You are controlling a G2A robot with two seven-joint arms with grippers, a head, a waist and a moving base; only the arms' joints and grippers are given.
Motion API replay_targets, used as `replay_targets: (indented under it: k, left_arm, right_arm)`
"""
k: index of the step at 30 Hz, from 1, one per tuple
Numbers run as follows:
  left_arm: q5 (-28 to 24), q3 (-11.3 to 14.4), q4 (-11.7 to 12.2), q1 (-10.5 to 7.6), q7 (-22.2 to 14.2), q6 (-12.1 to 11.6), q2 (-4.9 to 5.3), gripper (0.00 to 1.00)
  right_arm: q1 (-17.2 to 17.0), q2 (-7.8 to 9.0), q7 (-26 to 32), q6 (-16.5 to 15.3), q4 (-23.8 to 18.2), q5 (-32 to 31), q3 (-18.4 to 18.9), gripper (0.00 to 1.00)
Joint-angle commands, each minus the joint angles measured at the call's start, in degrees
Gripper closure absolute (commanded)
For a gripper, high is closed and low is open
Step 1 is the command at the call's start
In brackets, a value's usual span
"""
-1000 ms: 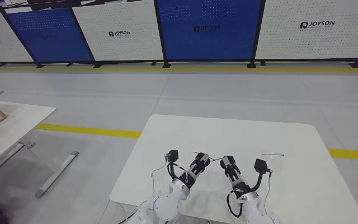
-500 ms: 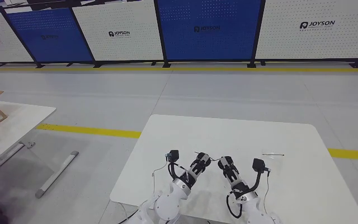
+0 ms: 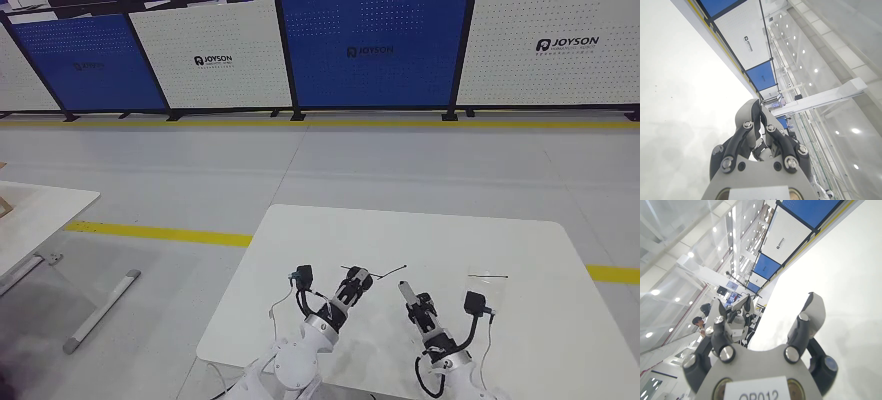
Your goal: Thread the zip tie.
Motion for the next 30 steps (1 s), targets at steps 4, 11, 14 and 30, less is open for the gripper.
replay_targets:
  k: [4, 11, 14, 30]
  left_arm:
    - [0.1, 0.0, 0.0, -0.01, 0.0, 0.0, 0.01, 1.0]
    - [-4.9, -0.4, -0.3, -0.16, 1.8, 2.1, -0.4, 1.0]
    - [-8.7, -0.7, -1.0, -0.14, 1.0, 2.8, -0.56, 1.0]
    - [-11.4, 0.0, -2.6, -0.14, -1.2, 3.4, -0.72, 1.0]
  right_arm:
    - [0.0, -0.01, 0.1, 0.1, 0.0, -0.1, 0.0, 0.0]
    - [-0.6, 0.38, -1.5, 1.5, -1.0, -6.4, 0.9, 0.0]
    - [-1.2, 0.87, -2.8, 5.2, -2.1, -17.1, 1.3, 0.0]
    - [-0.6, 1.28, -1.8, 10.6, -1.9, -33.2, -0.9, 0.0]
